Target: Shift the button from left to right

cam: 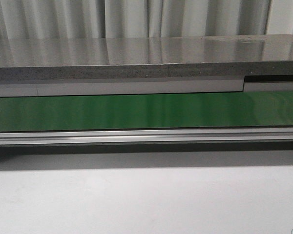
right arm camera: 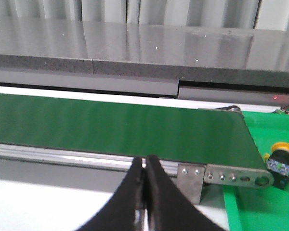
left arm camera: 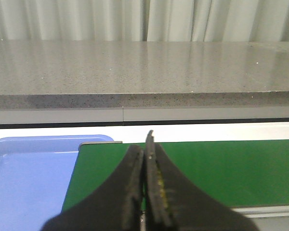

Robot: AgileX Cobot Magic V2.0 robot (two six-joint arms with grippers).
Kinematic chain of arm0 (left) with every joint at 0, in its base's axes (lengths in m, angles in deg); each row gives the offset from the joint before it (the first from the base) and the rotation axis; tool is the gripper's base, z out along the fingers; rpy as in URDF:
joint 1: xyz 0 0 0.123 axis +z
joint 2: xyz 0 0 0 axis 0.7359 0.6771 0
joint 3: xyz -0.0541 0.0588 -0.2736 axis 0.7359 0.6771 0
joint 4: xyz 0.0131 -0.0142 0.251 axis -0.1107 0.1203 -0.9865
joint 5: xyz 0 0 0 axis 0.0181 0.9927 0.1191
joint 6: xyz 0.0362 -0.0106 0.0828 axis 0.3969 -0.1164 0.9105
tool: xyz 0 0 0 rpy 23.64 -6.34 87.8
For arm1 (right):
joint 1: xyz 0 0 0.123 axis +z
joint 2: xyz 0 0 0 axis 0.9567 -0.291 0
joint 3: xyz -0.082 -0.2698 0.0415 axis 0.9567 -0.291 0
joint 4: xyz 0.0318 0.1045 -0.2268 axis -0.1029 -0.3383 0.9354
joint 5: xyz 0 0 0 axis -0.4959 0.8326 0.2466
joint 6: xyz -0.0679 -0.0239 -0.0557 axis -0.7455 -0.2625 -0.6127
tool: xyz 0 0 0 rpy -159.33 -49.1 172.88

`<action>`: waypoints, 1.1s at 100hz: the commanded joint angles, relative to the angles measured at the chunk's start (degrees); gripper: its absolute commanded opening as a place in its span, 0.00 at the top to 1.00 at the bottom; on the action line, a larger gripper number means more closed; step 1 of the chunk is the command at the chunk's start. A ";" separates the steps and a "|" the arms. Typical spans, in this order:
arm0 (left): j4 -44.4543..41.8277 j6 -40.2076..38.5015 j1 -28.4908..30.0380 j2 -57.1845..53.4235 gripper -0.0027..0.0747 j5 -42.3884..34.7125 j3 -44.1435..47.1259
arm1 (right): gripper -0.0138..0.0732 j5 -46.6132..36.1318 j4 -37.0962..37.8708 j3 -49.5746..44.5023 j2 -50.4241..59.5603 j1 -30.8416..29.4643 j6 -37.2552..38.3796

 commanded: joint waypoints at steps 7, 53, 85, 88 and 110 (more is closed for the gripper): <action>0.65 -0.12 -0.51 0.42 0.99 -4.25 -1.66 | 0.92 -6.13 0.44 -0.76 1.14 -0.72 0.22; 0.65 -0.12 -0.51 0.42 0.99 -4.36 -1.66 | 0.92 -7.61 0.44 -2.44 1.14 -3.38 0.35; 0.65 -0.12 -0.51 0.42 0.99 -4.36 -1.66 | 0.92 -7.61 0.44 -2.44 1.14 -3.38 0.35; 0.65 -0.12 -0.51 0.42 0.99 -4.36 -1.66 | 0.92 -7.61 0.44 -2.44 1.14 -3.38 0.35; 0.65 -0.12 -0.51 0.42 0.99 -4.36 -1.66 | 0.92 -7.61 0.44 -2.44 1.14 -3.38 0.35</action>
